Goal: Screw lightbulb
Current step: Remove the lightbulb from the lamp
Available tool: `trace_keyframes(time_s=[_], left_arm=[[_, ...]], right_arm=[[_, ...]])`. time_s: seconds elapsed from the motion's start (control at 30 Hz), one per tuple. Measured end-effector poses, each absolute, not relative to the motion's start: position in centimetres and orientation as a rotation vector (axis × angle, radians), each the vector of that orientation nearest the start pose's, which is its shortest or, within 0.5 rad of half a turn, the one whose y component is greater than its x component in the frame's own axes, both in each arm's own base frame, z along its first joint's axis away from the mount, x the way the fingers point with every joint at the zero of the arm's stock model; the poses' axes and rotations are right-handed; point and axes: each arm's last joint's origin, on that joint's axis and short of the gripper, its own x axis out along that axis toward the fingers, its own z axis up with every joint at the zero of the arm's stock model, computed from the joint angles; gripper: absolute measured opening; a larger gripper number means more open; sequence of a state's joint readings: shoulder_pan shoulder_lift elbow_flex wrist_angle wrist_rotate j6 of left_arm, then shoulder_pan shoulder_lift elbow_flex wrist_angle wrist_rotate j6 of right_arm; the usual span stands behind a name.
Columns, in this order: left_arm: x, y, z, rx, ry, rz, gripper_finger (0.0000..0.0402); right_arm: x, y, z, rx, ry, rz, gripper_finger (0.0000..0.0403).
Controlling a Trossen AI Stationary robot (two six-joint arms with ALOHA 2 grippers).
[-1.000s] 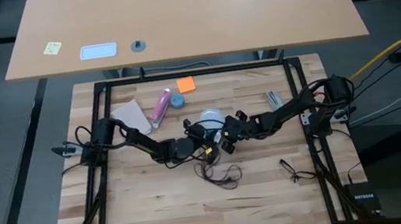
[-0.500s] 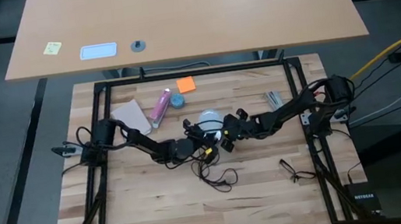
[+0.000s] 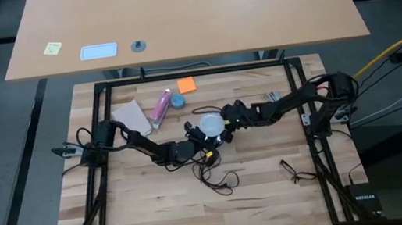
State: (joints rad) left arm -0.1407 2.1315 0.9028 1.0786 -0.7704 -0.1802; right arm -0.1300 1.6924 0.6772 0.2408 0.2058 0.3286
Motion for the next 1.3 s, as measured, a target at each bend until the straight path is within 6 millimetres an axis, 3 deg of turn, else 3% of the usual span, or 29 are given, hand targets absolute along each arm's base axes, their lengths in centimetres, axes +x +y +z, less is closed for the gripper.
trace_keyframes(time_s=[0.3, 0.77, 1.3], left_arm=[[38.6, -3.5, 10.4, -0.090, 0.078, 0.644, 0.0160], [38.5, -3.4, 10.6, -0.053, 0.083, 0.684, 0.0160], [38.5, -3.5, 10.6, -0.030, 0.091, 0.696, 0.0160]], right_arm=[[30.4, -2.0, 10.4, 0.309, 0.747, -0.366, 0.0060], [30.4, 1.0, 10.5, 0.394, 0.692, -0.445, 0.0060], [30.4, 1.3, 10.5, 0.436, 0.677, -0.462, 0.0060]])
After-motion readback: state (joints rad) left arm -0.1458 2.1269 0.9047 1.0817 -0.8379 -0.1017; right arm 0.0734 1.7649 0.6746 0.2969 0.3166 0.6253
